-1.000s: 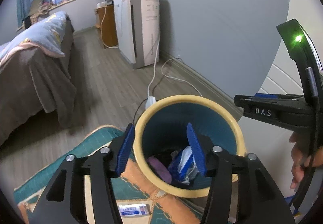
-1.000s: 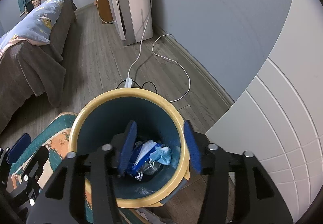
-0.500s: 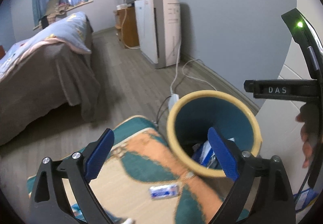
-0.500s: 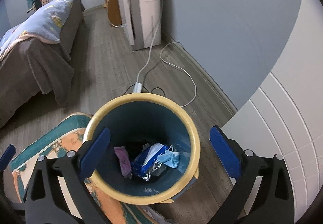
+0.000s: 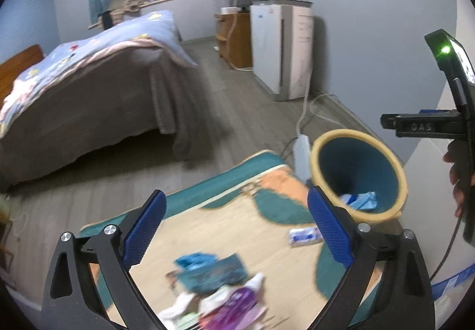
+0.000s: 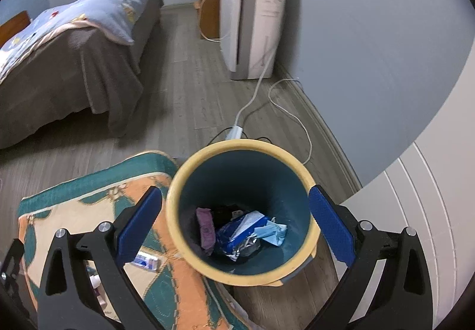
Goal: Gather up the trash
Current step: 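Move the left gripper over the cushion and grasp the white tissue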
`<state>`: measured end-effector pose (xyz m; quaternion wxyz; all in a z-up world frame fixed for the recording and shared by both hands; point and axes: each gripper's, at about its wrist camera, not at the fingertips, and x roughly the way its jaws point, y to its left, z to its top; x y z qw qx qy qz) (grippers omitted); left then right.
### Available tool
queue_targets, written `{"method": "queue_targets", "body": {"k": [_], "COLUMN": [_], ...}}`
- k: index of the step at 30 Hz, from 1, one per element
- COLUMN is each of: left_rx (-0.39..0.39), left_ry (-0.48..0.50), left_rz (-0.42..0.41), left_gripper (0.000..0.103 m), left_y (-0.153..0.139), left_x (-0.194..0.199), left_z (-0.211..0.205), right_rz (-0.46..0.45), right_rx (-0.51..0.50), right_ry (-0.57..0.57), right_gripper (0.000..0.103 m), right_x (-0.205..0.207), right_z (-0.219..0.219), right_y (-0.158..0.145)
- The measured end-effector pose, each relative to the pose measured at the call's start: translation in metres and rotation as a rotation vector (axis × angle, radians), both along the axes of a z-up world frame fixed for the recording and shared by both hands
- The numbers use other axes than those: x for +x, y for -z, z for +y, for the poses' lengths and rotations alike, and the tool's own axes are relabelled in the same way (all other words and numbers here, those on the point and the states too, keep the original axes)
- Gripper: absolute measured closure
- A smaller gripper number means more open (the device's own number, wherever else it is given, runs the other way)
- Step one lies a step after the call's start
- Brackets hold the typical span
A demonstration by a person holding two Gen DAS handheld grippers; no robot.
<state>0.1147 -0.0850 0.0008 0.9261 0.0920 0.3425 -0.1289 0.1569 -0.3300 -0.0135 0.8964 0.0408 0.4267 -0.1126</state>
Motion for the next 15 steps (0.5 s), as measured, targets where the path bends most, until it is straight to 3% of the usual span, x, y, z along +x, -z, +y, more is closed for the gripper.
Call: {"method": "queue_targets", "body": {"k": [15], "left_rx": [0.052], "left_ry": [-0.125], "left_rz": [0.020], "left_gripper": [0.008], "left_y": [0.018], "left_x": [-0.038], "left_z": [0.076], "right_rz": [0.025], "right_rx": [-0.001], "right_ry": [-0.178], "right_gripper": [0.006], "right_x": [-0.012], "right_z": [0.085], "right_y": [-0.004]}}
